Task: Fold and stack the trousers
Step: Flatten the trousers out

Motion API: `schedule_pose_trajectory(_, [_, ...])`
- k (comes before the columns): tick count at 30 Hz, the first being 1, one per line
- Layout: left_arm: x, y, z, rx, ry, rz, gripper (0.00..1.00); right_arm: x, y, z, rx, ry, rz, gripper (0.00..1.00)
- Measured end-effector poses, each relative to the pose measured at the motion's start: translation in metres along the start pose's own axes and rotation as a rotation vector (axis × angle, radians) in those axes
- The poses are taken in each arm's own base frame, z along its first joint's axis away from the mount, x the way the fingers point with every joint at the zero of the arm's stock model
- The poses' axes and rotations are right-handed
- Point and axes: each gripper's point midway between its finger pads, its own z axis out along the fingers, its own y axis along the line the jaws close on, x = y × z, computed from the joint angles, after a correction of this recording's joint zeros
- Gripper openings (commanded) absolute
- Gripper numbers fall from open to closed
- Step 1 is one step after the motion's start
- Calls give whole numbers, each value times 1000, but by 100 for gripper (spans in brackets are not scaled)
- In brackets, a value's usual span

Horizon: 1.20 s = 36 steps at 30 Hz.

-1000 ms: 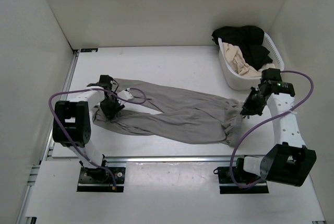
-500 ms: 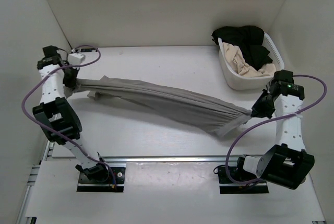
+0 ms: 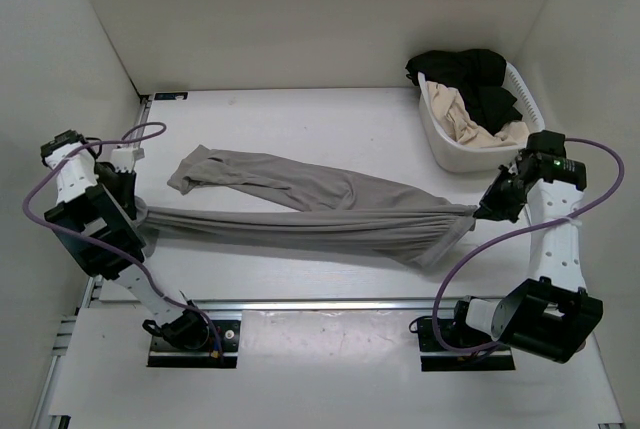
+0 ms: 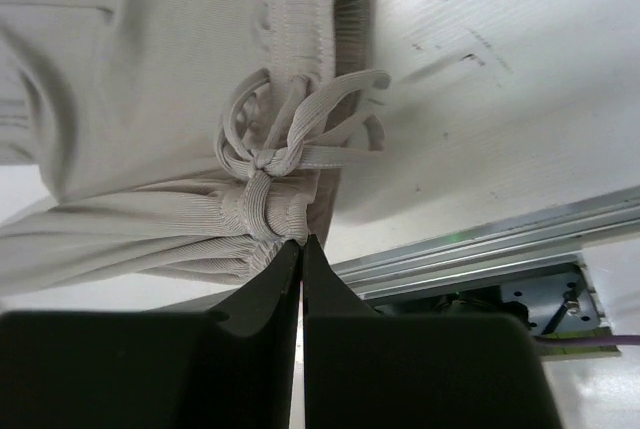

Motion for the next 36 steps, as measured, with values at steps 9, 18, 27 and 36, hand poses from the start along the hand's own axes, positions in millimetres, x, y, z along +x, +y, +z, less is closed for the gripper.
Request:
schedule_pose_trajectory(9, [-16,18,16,72,-12,-67,17,-18,33,45,-116,170,-18,24])
schedule_pose_trajectory(18, [-25,25,49,138,31,-114,23,-64,91,52,-95,64,-225,94])
schedule_pose_trajectory(27, [-16,17,55,162,59,-129,26,77,63,46,-82,112,-217,91])
schedule_pose_trajectory(36, [-12,14,58,172,69,-134,27,139,64,104,30,251,-159,89])
